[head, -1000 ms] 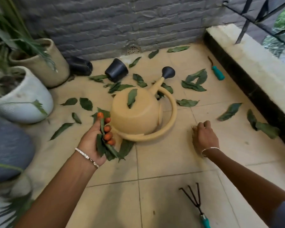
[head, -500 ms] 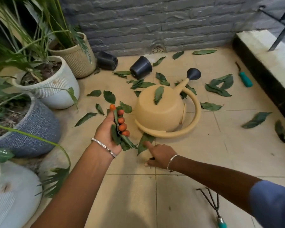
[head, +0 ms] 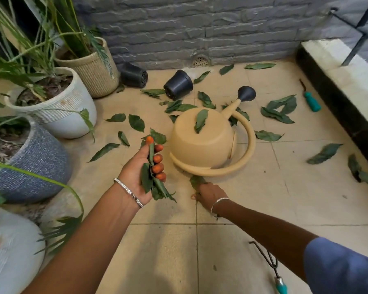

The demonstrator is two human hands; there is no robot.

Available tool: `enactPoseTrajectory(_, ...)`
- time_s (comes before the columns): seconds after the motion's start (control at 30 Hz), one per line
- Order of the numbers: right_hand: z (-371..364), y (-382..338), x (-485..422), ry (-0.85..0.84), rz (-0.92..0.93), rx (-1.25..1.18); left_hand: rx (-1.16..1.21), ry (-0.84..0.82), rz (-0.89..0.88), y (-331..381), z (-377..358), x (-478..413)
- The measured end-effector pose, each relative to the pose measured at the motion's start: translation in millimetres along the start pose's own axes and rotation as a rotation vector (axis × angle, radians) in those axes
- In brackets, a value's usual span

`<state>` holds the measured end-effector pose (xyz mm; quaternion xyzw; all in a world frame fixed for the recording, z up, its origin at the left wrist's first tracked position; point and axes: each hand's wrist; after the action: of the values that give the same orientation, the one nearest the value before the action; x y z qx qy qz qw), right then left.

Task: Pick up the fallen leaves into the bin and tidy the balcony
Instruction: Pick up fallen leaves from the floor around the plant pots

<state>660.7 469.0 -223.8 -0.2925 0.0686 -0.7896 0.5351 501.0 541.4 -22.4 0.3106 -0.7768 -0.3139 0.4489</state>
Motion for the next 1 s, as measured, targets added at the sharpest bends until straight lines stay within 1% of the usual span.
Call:
enactPoseTrajectory(0.1, 0, 23, 35, 0.042, -0.043, -0.006, -0.012, -0.031, 0.013, -7, -12, -2)
enactPoseTrajectory(0.2, 11, 47, 69, 0.139, -0.114, -0.205, -0.027, -0.057, 0.023, -15, -29, -6)
enactPoseTrajectory(0.3, 39, 70, 100, 0.211, -0.305, -0.554, -0.045, -0.104, 0.046, -27, -52, -7)
enactPoseTrajectory(0.37, 62, 83, 118, 0.248, -0.398, -0.795, -0.057, -0.134, 0.066, -37, -69, -7)
enactPoseTrajectory(0.47, 93, 101, 133, 0.369, -0.482, -1.170, -0.093, -0.163, 0.106, -53, -95, -8)
enactPoseTrajectory(0.53, 113, 108, 142, 0.412, -0.510, -1.401, -0.116, -0.172, 0.138, -64, -109, -11)
enactPoseTrajectory(0.67, 144, 115, 147, 0.393, -0.535, -1.642, -0.127, -0.149, 0.195, -78, -129, -18)
enactPoseTrajectory(0.73, 154, 111, 143, 0.358, -0.508, -1.822, -0.144, -0.106, 0.153, -75, -138, -16)
enactPoseTrajectory(0.77, 161, 107, 140, 0.341, -0.499, -1.908, -0.165, -0.079, 0.102, -71, -145, -14)
enactPoseTrajectory(0.87, 181, 89, 141, 0.311, -0.542, -2.066, -0.218, 0.005, -0.046, -55, -167, -6)
enactPoseTrajectory(0.93, 199, 79, 151, 0.299, -0.519, -2.181, -0.190, 0.051, -0.041, -45, -181, 2)
enactPoseTrajectory(1.0, 217, 74, 167, 0.281, -0.455, -2.321, -0.123, 0.092, -0.002, -39, -191, 10)
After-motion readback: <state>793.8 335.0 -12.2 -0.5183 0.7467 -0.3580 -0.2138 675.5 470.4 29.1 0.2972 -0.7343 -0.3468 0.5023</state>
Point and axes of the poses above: each hand's wrist, its own x-axis away from the middle knuckle, its own z-axis out of the back of the hand, y = z × x, and after that the axes turned 7 degrees about -z, right-handed
